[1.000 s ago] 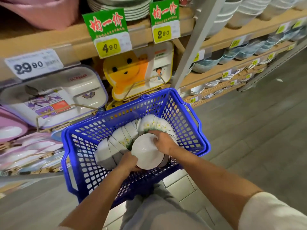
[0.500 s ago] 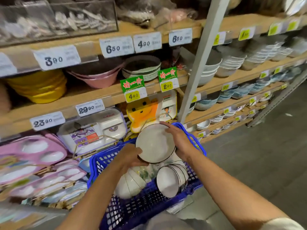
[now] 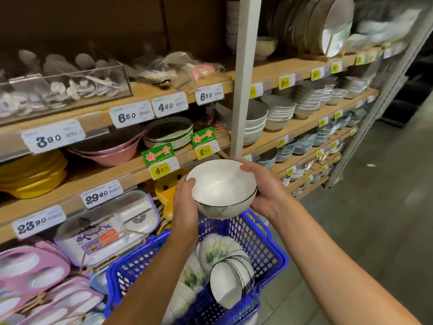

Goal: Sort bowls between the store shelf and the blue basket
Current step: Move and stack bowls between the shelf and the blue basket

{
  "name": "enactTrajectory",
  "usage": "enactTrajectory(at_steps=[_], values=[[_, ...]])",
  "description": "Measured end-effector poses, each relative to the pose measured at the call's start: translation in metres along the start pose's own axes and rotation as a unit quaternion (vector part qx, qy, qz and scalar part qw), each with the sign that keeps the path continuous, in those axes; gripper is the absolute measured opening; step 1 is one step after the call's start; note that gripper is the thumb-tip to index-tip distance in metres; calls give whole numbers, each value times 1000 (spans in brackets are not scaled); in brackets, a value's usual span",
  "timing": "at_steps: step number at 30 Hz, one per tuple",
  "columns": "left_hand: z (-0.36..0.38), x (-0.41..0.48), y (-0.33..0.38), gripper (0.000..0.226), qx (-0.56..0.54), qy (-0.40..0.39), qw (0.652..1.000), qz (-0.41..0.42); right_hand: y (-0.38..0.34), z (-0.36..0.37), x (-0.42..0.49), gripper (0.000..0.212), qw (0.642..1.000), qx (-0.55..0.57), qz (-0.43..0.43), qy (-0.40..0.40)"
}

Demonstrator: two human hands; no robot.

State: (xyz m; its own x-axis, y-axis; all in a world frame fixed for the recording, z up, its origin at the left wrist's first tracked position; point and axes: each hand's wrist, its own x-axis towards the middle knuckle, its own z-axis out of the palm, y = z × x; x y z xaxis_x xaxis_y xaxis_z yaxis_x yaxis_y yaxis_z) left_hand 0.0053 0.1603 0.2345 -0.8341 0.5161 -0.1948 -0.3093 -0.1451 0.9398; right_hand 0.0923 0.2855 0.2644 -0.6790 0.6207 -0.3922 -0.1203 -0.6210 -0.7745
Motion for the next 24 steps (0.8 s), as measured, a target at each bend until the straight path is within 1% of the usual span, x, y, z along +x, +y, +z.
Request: enactTrajectory(at_steps=[4,9,14,17,24], values=[[48,-12,1,28,-36,-8,999,12,-32,-26,-12,38,999,8,-30,18],[123,-25,-9,31,-80,22,997,-3,-78,-76,-20,35,999,11,-43,29],[207,-38,-21,21,-99,14,995,-1,-130,-141,-21,32,998,-1,-50,47],[251,-42,-27,19,-106,4,994,-19,-162,-176,-22,29,996,-15,-67,48],[337,-39,-28,23,-125,-45,991,-22,-223,-239,-21,28,993,-10,-116,2]])
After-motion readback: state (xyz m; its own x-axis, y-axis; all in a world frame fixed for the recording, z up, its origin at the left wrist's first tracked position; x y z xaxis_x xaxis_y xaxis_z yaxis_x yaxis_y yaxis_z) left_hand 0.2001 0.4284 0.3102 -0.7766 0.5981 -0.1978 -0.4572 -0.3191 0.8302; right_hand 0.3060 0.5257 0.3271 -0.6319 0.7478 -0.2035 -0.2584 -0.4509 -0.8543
